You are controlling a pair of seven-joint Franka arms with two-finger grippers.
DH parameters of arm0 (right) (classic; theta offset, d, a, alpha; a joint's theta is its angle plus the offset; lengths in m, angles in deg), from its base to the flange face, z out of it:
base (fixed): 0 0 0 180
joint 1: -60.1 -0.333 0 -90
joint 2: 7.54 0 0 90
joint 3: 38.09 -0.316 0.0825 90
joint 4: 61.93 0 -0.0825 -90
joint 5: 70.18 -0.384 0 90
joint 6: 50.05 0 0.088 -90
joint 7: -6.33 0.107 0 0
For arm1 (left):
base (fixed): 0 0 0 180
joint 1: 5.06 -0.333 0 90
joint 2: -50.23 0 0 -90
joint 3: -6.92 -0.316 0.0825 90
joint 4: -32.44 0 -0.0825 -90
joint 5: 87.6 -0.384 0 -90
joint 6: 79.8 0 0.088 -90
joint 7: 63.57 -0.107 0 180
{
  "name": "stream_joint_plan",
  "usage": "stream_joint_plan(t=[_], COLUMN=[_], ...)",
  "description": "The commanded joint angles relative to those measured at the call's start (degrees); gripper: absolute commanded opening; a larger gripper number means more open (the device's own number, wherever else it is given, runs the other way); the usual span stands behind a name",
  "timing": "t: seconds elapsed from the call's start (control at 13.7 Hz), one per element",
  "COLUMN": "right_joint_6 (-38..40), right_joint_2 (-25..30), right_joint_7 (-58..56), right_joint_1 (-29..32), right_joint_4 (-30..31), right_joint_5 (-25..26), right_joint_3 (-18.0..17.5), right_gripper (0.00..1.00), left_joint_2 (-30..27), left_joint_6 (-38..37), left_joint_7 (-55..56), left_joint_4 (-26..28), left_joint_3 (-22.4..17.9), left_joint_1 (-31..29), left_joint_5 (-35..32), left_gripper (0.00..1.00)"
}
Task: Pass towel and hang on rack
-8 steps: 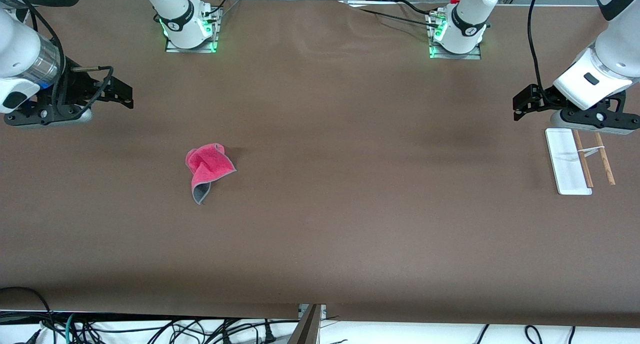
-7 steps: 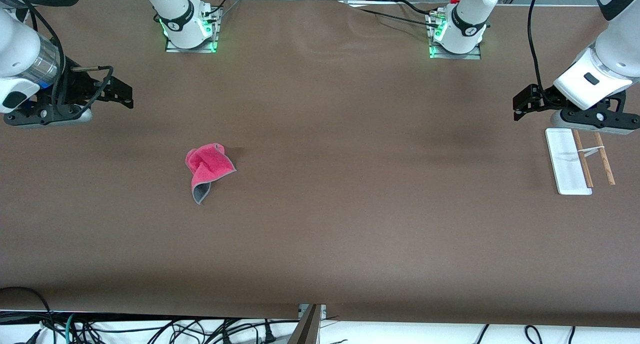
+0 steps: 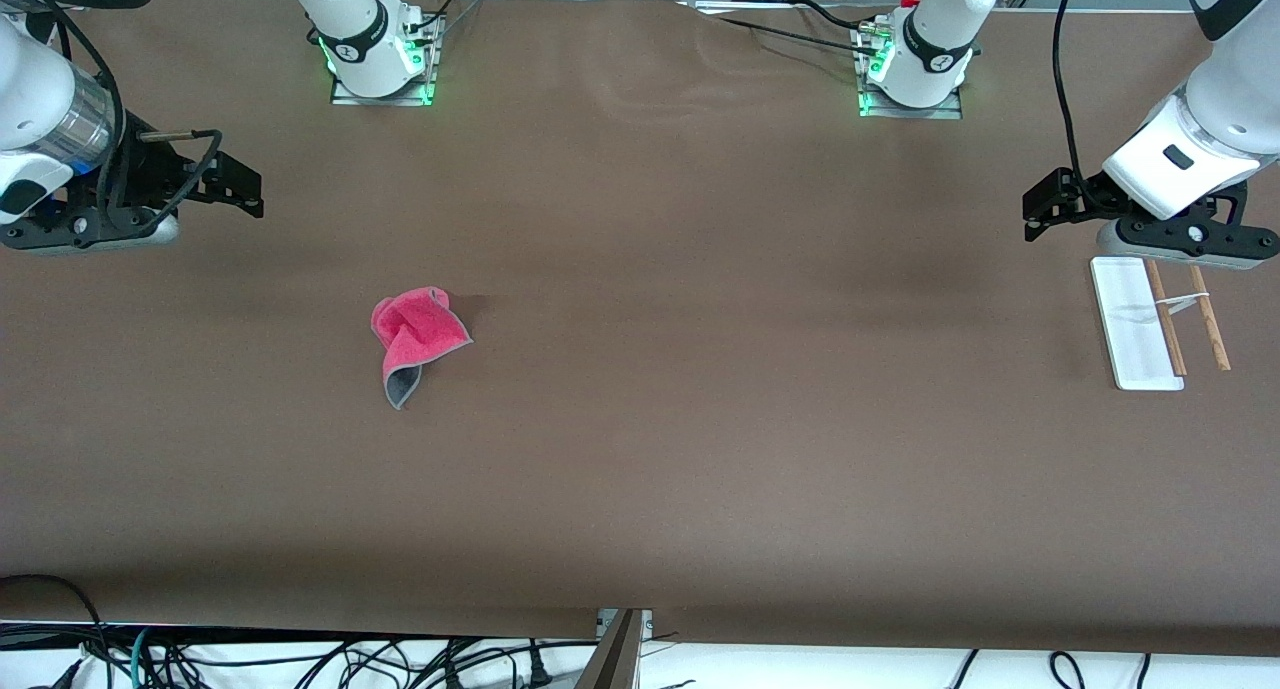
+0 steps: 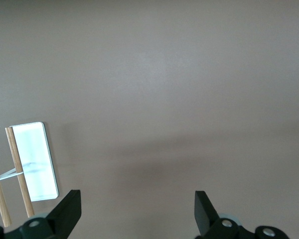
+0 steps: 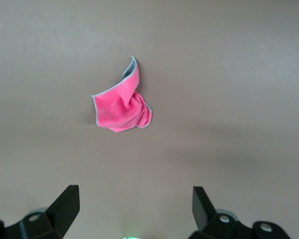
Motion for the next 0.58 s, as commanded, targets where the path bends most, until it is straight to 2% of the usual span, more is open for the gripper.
stream_joint_plan(t=[0.0, 0.51], right_joint_6=[0.3, 0.7], right_joint_2=[0.7, 0.9], right_joint_7=[0.4, 0.8], right_joint_1=[1.1, 1.1], right_joint_4=[0.4, 1.0], right_joint_5=[0.7, 0.6], right_joint_3=[-1.1, -1.2], right_gripper=[1.0, 1.0], left_joint_2=[0.6, 0.6], left_joint_6=[-1.5, -1.7], left_joint_7=[-0.2, -0.2], left_joint_4=[-1.5, -1.5], left_joint_3=[0.2, 0.2], left_joint_1=[-0.2, -0.2], left_joint_5=[-0.5, -0.6], left_gripper=[1.0, 1.0])
